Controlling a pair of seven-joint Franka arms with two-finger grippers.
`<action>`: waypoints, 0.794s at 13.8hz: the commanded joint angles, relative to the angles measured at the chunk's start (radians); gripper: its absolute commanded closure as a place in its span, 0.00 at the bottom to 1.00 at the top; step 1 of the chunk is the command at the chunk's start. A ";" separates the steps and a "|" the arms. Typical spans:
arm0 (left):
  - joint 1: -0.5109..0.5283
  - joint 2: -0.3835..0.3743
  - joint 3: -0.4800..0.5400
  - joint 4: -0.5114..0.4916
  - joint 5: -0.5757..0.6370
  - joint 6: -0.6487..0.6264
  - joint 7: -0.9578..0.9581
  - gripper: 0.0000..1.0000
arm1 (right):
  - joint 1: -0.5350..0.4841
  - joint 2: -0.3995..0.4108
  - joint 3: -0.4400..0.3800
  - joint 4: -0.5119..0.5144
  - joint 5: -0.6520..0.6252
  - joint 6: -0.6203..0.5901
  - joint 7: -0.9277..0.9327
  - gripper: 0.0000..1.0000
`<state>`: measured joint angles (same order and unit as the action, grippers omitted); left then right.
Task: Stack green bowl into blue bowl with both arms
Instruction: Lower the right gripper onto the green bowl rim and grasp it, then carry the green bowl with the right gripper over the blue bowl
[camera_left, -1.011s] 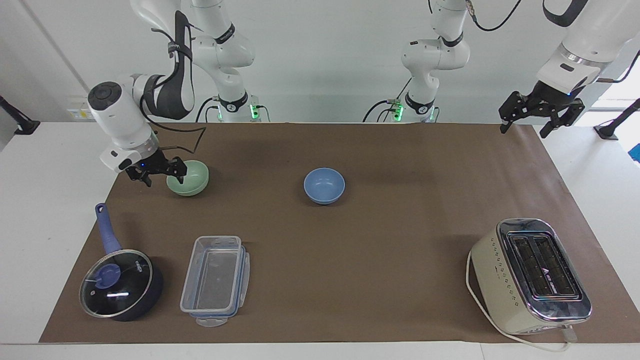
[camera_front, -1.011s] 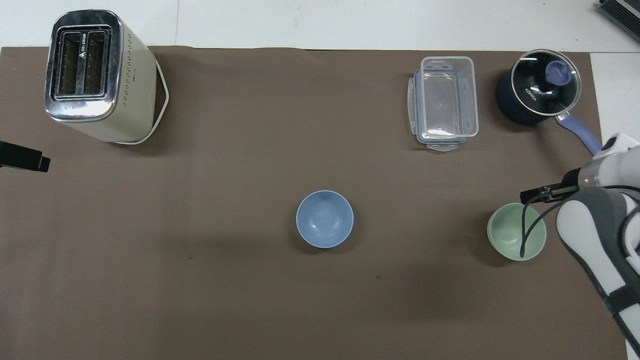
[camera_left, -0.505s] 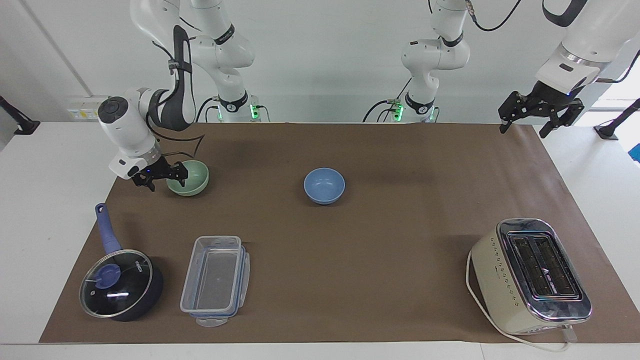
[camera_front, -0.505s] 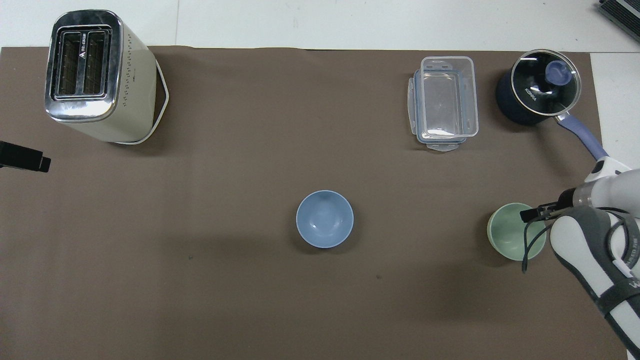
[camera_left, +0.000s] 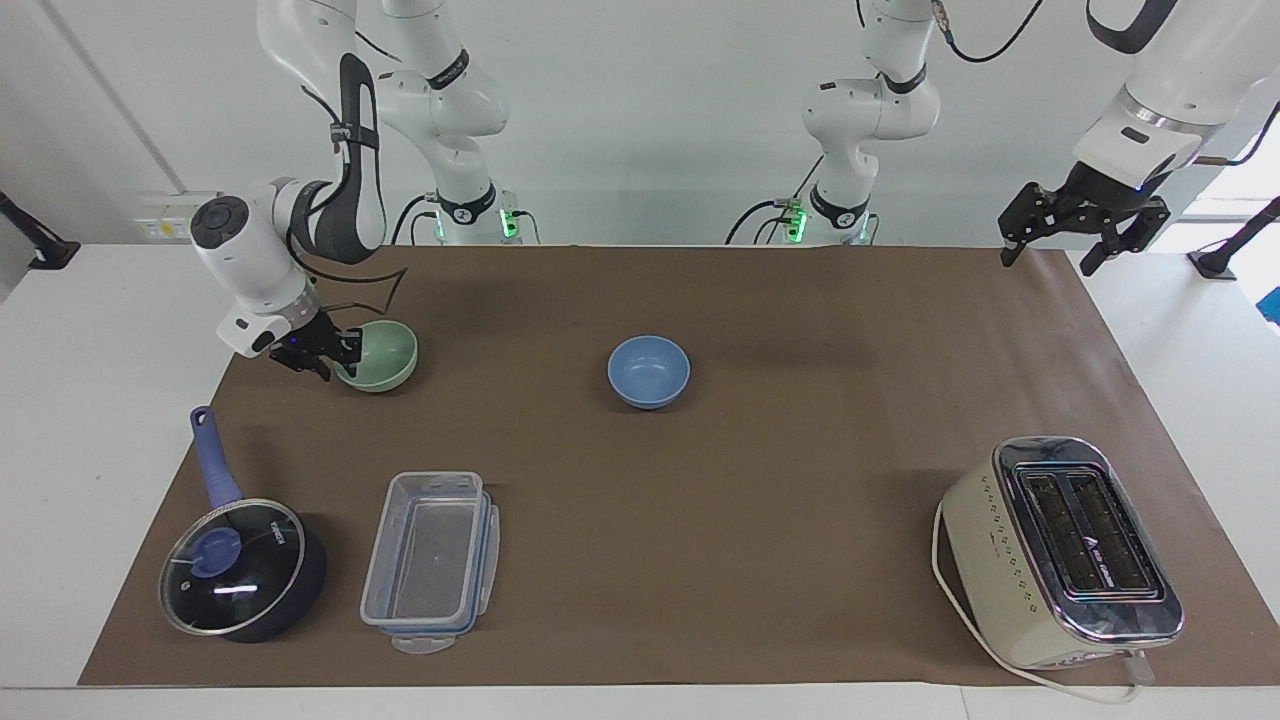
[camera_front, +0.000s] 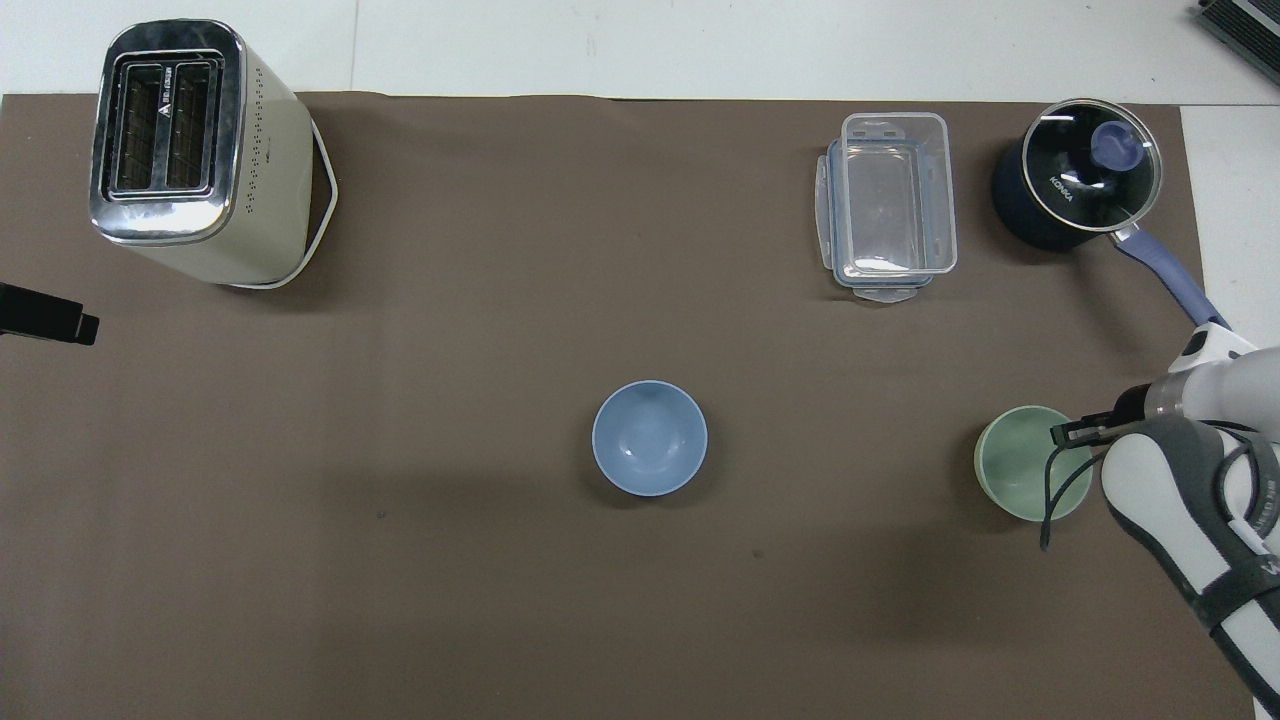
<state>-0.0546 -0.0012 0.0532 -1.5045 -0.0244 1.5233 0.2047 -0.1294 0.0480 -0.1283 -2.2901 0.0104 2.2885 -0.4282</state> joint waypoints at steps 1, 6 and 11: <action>0.012 -0.011 -0.007 0.000 0.015 -0.017 0.002 0.00 | -0.010 -0.013 0.007 -0.005 0.020 -0.014 -0.024 1.00; 0.012 -0.011 -0.007 0.000 0.015 -0.017 0.002 0.00 | 0.020 -0.033 0.025 0.217 0.028 -0.288 -0.044 1.00; 0.012 -0.011 -0.007 0.000 0.015 -0.017 0.002 0.00 | 0.106 -0.027 0.079 0.342 0.143 -0.360 0.052 1.00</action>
<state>-0.0546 -0.0012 0.0532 -1.5045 -0.0244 1.5231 0.2046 -0.0406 0.0082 -0.0707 -1.9894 0.1201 1.9466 -0.4280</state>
